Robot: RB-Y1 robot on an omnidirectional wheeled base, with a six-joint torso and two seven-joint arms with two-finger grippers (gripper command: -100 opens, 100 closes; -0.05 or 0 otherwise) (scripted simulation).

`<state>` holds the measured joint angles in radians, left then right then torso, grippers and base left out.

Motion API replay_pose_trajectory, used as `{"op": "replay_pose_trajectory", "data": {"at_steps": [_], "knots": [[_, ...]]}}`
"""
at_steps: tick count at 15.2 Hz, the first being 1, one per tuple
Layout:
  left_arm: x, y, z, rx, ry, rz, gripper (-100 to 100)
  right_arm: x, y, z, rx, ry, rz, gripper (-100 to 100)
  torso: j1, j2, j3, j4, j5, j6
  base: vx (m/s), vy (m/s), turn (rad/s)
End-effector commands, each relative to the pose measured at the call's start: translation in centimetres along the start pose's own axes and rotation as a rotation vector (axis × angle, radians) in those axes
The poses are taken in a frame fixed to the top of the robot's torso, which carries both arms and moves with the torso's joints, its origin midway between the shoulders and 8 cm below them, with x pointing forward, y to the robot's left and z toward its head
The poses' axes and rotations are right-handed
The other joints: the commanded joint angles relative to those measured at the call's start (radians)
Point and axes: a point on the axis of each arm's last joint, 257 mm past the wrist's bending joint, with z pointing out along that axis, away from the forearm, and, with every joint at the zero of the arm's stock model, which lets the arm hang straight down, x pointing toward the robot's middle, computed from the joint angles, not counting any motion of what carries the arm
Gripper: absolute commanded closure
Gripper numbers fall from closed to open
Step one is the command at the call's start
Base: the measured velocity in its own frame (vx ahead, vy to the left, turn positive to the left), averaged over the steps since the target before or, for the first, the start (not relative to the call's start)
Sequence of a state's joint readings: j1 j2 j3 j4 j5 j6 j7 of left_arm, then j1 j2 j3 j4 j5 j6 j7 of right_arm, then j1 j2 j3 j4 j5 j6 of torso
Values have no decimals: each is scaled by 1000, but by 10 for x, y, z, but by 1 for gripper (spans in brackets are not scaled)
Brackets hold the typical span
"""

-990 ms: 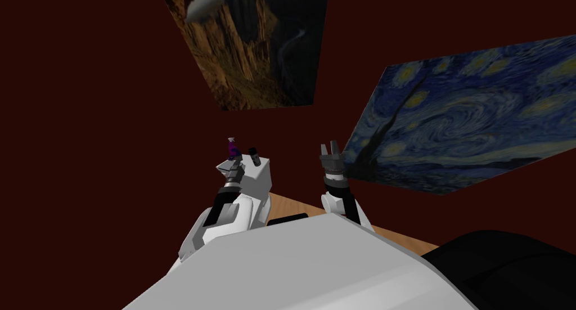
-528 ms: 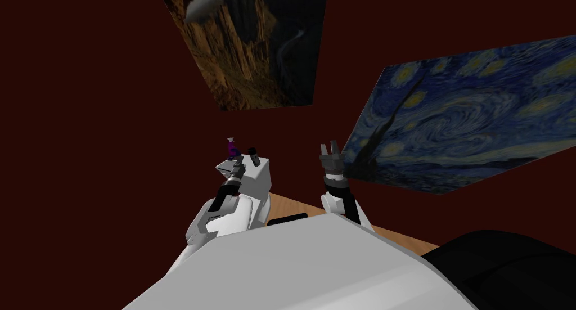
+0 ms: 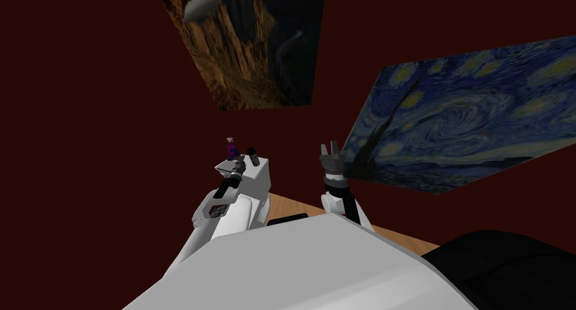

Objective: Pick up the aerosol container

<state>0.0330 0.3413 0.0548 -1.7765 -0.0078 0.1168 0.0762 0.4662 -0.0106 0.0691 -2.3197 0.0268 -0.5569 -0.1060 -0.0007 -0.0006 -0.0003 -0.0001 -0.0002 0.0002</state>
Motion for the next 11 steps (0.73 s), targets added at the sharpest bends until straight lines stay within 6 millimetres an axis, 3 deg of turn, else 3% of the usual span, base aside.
{"op": "replay_pose_trajectory", "data": {"at_steps": [1,11], "knots": [[-3,9,13,-45,-2,3,-100,0,0,0,0,0,0,0,0,0,0,0,0,0,-1,-16,-8],[-31,39,56,-221,-29,13,-100,0,0,0,0,0,0,0,0,0,0,0,0,0,1,-14,-9]]}}
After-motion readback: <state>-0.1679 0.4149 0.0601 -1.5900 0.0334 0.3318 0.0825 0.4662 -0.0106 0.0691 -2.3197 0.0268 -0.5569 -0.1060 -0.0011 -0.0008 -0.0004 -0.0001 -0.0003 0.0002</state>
